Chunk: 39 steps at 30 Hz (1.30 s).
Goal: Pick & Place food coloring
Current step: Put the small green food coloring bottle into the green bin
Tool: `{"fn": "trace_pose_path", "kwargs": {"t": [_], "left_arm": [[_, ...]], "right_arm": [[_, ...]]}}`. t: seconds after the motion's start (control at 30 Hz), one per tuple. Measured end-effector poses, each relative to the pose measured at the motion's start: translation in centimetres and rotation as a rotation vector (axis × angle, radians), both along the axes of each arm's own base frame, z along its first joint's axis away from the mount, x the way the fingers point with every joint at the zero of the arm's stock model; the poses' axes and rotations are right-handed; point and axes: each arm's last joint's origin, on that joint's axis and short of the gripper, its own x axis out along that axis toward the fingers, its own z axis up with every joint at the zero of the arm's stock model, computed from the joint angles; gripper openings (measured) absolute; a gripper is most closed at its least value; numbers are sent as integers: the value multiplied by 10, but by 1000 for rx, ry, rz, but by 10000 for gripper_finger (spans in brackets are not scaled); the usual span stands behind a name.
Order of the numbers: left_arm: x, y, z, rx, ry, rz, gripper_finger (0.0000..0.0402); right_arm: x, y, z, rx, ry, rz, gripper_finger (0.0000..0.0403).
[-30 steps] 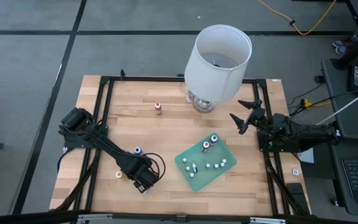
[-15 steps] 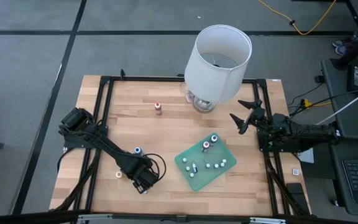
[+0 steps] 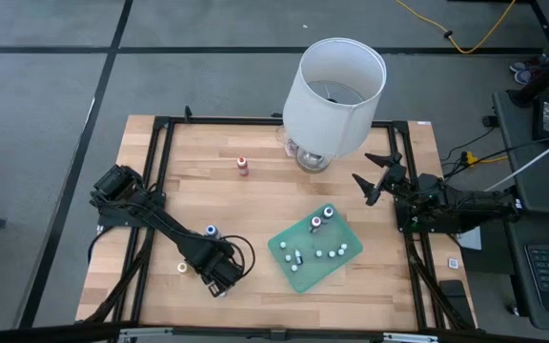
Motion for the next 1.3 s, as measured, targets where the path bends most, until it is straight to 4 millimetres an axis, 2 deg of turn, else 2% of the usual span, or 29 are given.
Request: {"fn": "trace_pose_path", "kwargs": {"t": [0.23, 0.37, 0.53, 0.73, 0.93, 1.3], "left_arm": [[1, 2, 1, 2, 5, 16, 43], [8, 5, 11, 21, -3, 10, 46], [20, 13, 40, 63, -17, -28, 57], [42, 25, 75, 49, -99, -53, 53], [70, 33, 96, 49, -125, -83, 53], [129, 46, 105, 47, -169, -122, 53]], "right_arm": [[0, 0, 0, 0, 0, 0, 397], [0, 0, 0, 0, 0, 0, 397], [0, 0, 0, 0, 0, 0, 397], [0, 0, 0, 0, 0, 0, 397], [0, 0, 0, 0, 0, 0, 397], [0, 0, 0, 0, 0, 0, 397]]}}
